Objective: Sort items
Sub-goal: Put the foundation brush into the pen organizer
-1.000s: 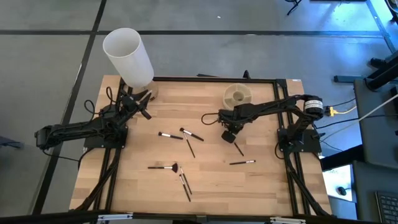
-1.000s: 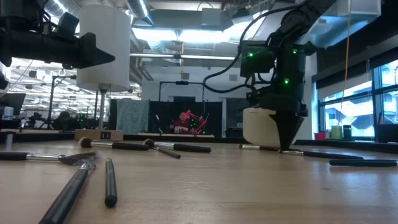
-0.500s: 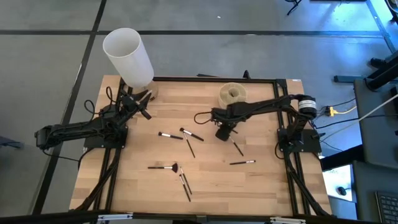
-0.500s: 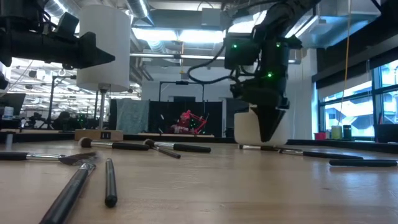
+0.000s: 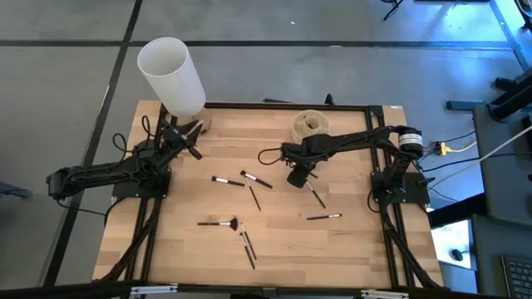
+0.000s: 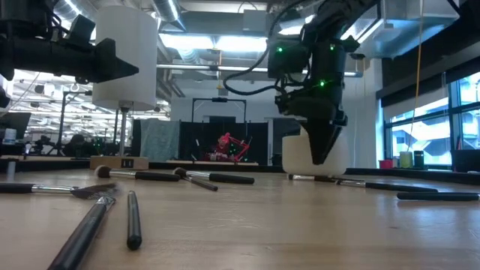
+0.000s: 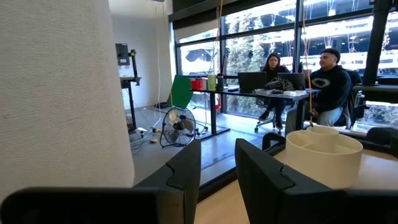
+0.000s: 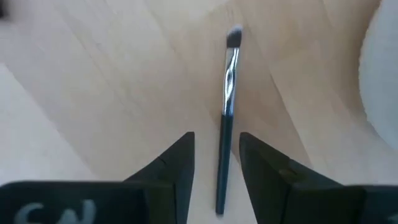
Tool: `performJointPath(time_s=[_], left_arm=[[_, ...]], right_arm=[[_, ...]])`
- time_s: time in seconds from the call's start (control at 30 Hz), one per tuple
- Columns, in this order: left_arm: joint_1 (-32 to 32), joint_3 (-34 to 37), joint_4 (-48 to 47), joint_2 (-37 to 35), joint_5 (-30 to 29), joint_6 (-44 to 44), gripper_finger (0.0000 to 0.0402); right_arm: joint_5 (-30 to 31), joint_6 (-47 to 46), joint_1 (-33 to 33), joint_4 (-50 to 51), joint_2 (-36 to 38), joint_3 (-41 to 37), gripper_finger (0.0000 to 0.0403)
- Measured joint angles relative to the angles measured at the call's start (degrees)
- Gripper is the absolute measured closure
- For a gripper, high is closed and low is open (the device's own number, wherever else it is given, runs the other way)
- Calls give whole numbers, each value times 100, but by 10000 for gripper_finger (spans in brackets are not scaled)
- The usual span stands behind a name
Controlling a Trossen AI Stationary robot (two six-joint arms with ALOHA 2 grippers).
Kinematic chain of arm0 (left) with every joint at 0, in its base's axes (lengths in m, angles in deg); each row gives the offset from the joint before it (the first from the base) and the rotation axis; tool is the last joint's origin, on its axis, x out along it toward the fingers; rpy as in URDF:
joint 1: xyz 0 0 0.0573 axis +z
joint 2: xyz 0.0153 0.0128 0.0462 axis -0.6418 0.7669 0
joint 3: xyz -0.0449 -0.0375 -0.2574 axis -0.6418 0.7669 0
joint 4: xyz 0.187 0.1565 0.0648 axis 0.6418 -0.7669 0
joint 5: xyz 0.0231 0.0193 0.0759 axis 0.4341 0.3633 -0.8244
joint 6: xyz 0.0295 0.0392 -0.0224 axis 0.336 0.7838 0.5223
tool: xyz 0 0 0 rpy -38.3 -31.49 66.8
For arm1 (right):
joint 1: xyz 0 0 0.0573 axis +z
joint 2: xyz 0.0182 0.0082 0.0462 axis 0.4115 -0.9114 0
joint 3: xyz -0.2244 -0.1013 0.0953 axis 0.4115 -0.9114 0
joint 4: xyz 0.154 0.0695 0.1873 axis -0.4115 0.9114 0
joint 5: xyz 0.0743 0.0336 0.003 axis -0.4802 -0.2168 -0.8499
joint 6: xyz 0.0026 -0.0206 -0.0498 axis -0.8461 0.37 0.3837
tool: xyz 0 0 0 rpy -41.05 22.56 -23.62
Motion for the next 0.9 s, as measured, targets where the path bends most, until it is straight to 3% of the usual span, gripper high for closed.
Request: performJointPath(time_s=[0.1, 0.3, 0.37, 0.5, 0.6, 0.9], left_arm=[[-1, 0, 0, 0, 0, -11, 307], [0, 0, 0, 0, 2, -38, 307], [0, 0, 0, 0, 2, -53, 307], [-2, 0, -2, 0, 7, -163, 307], [-2, 0, 0, 0, 56, -186, 307], [-2, 0, 87, 0, 14, 57, 307]], right_arm=[[160, 0, 184, 631, 4, 333, 275], [1183, 249, 638, 1665, 22, 1033, 275], [1255, 466, 705, 1443, 26, 1038, 275], [552, 1262, 705, 429, -61, 770, 277], [524, 1303, 597, -492, -207, 548, 285], [470, 1391, -212, -653, -657, 526, 276]])
